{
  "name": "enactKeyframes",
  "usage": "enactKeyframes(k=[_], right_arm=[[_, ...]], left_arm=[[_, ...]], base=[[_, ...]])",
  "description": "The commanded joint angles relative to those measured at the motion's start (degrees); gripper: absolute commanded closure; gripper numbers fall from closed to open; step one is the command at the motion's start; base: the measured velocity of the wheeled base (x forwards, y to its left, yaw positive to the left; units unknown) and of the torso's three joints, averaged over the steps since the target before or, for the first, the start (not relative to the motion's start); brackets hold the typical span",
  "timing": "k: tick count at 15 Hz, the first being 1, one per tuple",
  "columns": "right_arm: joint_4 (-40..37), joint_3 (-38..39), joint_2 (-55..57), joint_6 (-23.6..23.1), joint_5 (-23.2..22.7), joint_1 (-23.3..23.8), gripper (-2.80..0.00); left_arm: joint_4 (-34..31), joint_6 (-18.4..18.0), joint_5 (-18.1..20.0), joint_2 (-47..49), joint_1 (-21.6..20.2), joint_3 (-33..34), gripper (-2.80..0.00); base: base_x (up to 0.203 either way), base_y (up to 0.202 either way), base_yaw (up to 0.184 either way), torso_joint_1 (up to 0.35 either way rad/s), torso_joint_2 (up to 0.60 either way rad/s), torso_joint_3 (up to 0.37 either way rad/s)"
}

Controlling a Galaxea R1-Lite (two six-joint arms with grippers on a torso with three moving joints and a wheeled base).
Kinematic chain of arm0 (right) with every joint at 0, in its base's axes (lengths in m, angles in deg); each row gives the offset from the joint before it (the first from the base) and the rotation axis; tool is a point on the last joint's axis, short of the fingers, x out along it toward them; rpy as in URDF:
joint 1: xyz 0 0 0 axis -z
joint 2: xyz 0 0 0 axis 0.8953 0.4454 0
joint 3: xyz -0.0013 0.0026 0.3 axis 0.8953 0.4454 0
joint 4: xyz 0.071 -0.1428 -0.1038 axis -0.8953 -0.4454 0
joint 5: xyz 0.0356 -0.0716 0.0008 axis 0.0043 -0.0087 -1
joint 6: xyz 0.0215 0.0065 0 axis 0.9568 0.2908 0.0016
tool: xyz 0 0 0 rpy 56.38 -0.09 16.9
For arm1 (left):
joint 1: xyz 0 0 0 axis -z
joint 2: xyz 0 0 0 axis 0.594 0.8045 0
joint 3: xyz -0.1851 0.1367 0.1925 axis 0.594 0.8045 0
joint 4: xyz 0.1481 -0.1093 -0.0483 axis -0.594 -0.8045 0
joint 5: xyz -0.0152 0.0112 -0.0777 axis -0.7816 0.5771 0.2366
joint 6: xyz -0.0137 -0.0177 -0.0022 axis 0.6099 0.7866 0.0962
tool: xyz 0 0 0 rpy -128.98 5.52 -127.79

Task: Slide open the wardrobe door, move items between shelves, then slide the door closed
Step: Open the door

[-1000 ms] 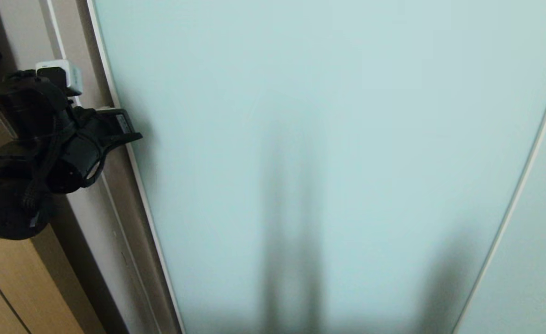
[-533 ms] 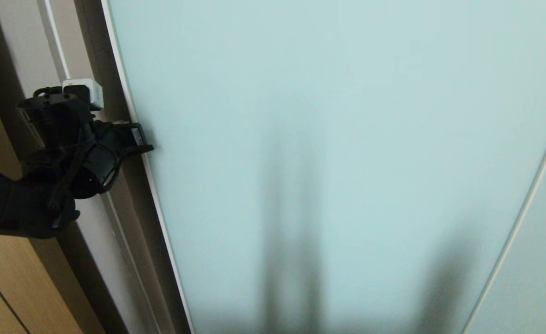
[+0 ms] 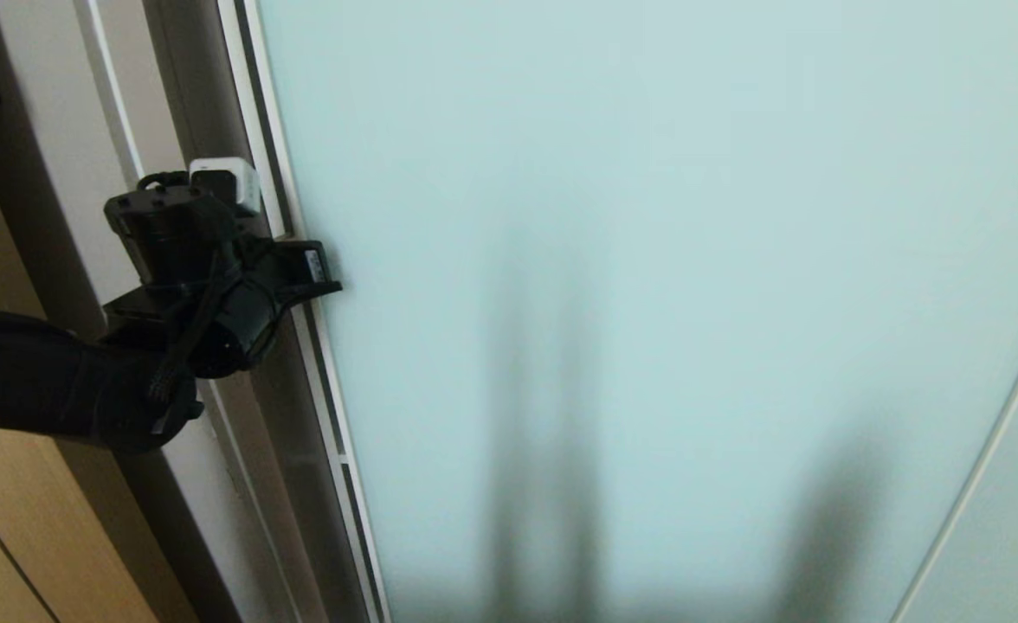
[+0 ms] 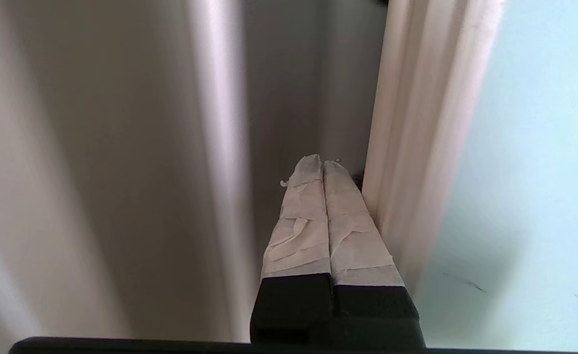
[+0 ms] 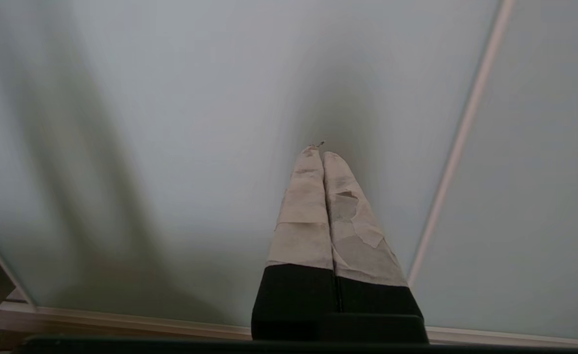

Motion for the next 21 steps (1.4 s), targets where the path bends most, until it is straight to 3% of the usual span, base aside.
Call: enactKeyframes(k=[1,7,13,21], right_arm=[[0.0,0.0,0.0,0.0,0.0,0.0,0.00],[0.0,0.0,0.0,0.0,0.0,0.0,0.00],[0.0,0.0,0.0,0.0,0.0,0.0,0.00],[0.0,0.0,0.0,0.0,0.0,0.0,0.00]], left_arm=[[0.4,0.0,0.2,2.4,1.8,-2.1,0.00],[0.5,0.0,-0.3,6.7,9.9,-4.2,0.00],[2.4,0.0,-0.4,11.4,14.6,-8.6,0.00],[2.2,-1.9,-0.7,21.6,24.0,-20.8,0.00]], base=[[0.000,0.000,0.000,0.000,0.00,0.000],[0.000,0.000,0.000,0.000,0.00,0.000],[0.000,0.000,0.000,0.000,0.00,0.000],[0.000,0.000,0.000,0.000,0.00,0.000]])
